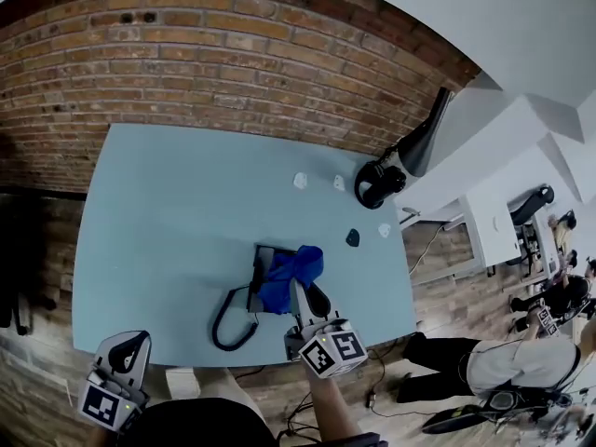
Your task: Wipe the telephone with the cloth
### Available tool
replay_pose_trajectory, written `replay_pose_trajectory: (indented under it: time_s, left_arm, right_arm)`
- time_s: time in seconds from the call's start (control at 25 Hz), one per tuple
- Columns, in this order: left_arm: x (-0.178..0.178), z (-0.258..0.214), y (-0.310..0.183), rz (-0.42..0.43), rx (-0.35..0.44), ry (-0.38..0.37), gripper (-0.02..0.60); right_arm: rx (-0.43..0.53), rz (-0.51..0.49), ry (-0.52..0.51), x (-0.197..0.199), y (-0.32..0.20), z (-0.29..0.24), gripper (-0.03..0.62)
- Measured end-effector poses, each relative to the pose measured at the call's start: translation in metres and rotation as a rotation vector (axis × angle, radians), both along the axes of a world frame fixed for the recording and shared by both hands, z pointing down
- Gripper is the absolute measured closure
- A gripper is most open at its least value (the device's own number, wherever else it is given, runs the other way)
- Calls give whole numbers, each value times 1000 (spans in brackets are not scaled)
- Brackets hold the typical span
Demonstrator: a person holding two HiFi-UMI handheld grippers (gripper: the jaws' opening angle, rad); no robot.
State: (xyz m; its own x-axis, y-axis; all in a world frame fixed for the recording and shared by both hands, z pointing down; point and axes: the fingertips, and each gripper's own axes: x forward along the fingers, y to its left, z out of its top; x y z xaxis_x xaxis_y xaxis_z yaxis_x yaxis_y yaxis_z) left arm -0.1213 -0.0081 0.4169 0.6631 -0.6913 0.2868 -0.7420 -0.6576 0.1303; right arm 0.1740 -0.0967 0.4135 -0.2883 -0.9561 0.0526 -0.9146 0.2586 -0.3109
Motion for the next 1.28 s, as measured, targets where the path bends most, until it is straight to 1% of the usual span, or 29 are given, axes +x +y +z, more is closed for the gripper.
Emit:
replay_pose_trajectory:
  time_s: [0.08, 0.16, 0.28, 0.36, 0.6, 0.68, 0.84, 0.96, 1.12, 1.2, 1.28]
  left_arm:
    - [-4, 2, -7, -15, 0, -9, 566]
    - [-5, 7, -11, -14, 9, -15, 566]
    - [-3, 12, -10, -7, 13, -15, 566]
    - [-5, 8, -11, -6, 18, -11, 566]
    - [-14, 6, -15, -42, 14, -9, 566]
    - [-13, 9, -13, -42, 16, -11, 566]
    - [-10, 15, -9, -38, 3, -16, 566]
    - [-12, 14, -9, -41, 8, -11, 566]
    - [-14, 13, -10, -58, 14, -12, 566]
    - [-15, 13, -10, -62, 16, -13, 566]
    - [-16, 12, -9, -66, 16, -7, 566]
  right_arm:
    - [3, -20, 19, -3, -17, 4, 520]
    - [-9, -40, 59, -3, -30, 14, 520]
    - [-62, -51, 141, -2, -44, 37, 520]
    - [-93, -52, 176, -4, -53, 52, 520]
    - [-128, -74, 207, -11, -73, 73, 520]
    - [-145, -89, 227, -13, -77, 81, 520]
    - [-254, -115, 306, -12, -82, 110, 520]
    - [-337, -123, 365, -10, -87, 132, 520]
    - [-403, -146, 436, -10, -90, 153, 520]
    - [-425, -143, 449, -9, -91, 162, 520]
    - [-437, -131, 425, -7, -91, 166, 520]
